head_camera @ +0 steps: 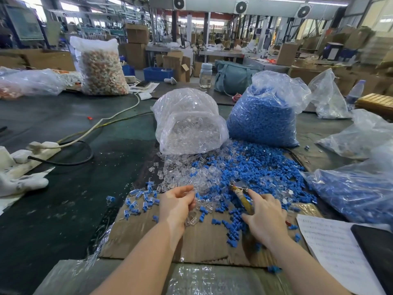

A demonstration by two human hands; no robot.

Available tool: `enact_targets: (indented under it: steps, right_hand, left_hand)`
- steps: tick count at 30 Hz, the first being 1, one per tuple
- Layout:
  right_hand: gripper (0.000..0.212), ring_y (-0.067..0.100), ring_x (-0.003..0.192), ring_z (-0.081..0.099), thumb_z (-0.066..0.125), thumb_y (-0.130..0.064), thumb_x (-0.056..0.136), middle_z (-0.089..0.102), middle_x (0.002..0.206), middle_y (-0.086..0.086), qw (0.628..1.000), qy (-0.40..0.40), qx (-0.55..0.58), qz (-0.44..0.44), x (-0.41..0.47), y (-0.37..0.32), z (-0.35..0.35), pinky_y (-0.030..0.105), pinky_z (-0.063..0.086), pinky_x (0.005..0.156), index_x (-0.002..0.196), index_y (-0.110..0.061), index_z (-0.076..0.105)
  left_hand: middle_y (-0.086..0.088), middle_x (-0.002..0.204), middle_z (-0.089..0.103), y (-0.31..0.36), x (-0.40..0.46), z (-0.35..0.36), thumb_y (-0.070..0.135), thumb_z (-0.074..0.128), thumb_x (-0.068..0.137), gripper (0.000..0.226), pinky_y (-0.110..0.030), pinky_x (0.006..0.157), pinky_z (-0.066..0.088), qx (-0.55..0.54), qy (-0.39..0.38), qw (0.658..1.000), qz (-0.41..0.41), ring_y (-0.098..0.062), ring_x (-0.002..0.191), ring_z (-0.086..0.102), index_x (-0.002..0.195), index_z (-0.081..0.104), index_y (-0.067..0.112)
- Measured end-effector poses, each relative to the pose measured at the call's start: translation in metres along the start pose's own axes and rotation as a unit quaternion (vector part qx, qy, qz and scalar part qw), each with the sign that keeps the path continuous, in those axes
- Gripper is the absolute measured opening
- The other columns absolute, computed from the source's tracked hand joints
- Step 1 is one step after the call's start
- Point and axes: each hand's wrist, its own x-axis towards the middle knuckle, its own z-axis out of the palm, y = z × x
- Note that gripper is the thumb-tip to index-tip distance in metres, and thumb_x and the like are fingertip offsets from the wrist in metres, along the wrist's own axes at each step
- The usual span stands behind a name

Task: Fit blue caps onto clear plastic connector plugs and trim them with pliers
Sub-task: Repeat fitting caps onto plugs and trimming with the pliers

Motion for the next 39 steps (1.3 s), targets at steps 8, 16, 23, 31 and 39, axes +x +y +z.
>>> enact_targets:
  steps: [8,16,23,31,39]
  right_hand:
    - [0.066,0.024,0.129,0.032,0.041,-0.057,0.092,0.035,0.14,0.003,0.996,0.024,-0.086,-0.031,0.002,0.009,0.011,0.039,0.029,0.106,0.147,-0.03,0.019]
    - [0.041,0.017,0.123,0.037,0.049,-0.036,0.094,0.045,0.133,-0.004,0.982,0.115,-0.043,-0.143,-0.016,-0.008,0.014,0.034,0.024,0.105,0.134,-0.026,0.047]
    - [0.021,0.013,0.113,0.042,0.047,-0.031,0.096,0.052,0.115,-0.011,0.977,0.09,-0.001,-0.196,-0.023,-0.02,0.029,0.031,0.029,0.095,0.112,-0.028,0.059]
    - [0.027,0.012,0.106,0.041,0.039,-0.043,0.097,0.052,0.106,-0.013,0.971,0.084,-0.029,-0.223,-0.026,-0.028,0.041,0.032,0.019,0.09,0.109,-0.034,0.062]
    - [0.004,0.016,0.093,0.055,0.065,-0.031,0.085,0.06,0.09,-0.01,0.97,0.1,-0.055,-0.216,-0.032,-0.04,0.037,0.038,0.034,0.088,0.087,-0.027,0.065]
  left_hand:
    - [-0.005,0.077,0.065,-0.007,-0.001,-0.013,0.003,0.058,0.088,0.012,-0.016,0.044,0.041,0.124,0.042,0.989,0.071,-0.012,0.06,0.055,0.091,0.065,0.013]
    - [-0.002,0.093,0.066,-0.002,0.021,-0.049,0.01,0.059,0.089,0.014,-0.012,0.062,0.038,0.366,0.172,0.886,0.228,-0.007,0.073,0.055,0.096,0.072,0.013]
    - [-0.009,0.105,0.065,-0.004,0.035,-0.077,0.013,0.057,0.091,0.018,-0.039,0.082,0.044,0.488,0.22,0.816,0.221,-0.029,0.092,0.055,0.098,0.073,0.016]
    - [0.001,0.114,0.055,-0.007,0.026,-0.066,0.013,0.058,0.089,0.027,-0.039,0.092,0.029,0.515,0.232,0.798,0.209,-0.024,0.109,0.039,0.112,0.067,0.025]
    - [0.022,0.092,0.05,-0.025,0.001,-0.022,0.027,0.063,0.086,0.013,-0.027,0.094,0.023,0.468,0.052,0.84,0.269,-0.003,0.098,0.04,0.097,0.066,0.033]
